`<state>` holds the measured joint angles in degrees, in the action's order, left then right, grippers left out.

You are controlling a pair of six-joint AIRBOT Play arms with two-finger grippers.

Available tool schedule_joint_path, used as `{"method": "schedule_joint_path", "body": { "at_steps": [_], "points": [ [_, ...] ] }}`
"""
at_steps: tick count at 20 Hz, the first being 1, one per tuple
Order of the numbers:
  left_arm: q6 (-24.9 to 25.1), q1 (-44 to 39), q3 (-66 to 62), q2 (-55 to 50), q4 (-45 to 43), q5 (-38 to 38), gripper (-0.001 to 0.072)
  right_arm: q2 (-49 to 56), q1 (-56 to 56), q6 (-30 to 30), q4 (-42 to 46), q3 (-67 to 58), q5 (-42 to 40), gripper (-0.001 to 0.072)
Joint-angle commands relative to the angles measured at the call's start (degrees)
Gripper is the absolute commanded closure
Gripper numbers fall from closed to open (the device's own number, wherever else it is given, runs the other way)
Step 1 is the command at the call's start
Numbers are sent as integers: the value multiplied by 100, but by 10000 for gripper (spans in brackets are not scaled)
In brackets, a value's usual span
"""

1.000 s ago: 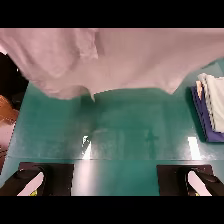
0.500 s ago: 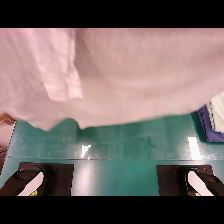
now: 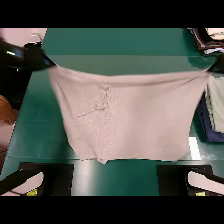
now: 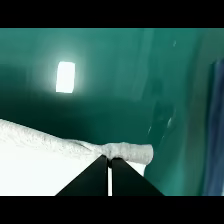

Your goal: Fold the shirts.

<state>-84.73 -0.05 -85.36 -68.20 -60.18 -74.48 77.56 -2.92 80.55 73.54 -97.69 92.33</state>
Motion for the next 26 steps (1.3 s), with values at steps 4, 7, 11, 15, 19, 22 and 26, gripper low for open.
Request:
{"method": "schedule_joint_path", "body": {
  "at_steps": [4, 7, 11, 15, 19, 22, 26],
  "points": [
    [341, -9, 361, -1845, 273, 2371, 686, 1875, 107, 0, -42, -133, -981, 700],
    [507, -7, 299, -2020, 310, 3143, 686, 2275, 107, 0, -42, -828, -1403, 700],
    [1073, -2, 299, -2024, 114, 2601, 686, 2334, 107, -4, 4, -1097, -1351, 700],
    [802, -2, 544, -2024, -667, 1569, 687, 2044, 109, -4, 4, -225, -1180, 701],
    [804, -2, 1204, -2024, -734, 1537, 686, 1458, 114, -2, -15, 1373, -1875, 701],
    [807, -2, 1506, -2024, -719, 1611, 685, 1185, 181, -2, -50, 2120, -2328, 699],
    [417, -2, 1506, -2017, -717, 1480, 466, 1038, 247, 0, -61, 2409, -2450, 652]
  ]
}}
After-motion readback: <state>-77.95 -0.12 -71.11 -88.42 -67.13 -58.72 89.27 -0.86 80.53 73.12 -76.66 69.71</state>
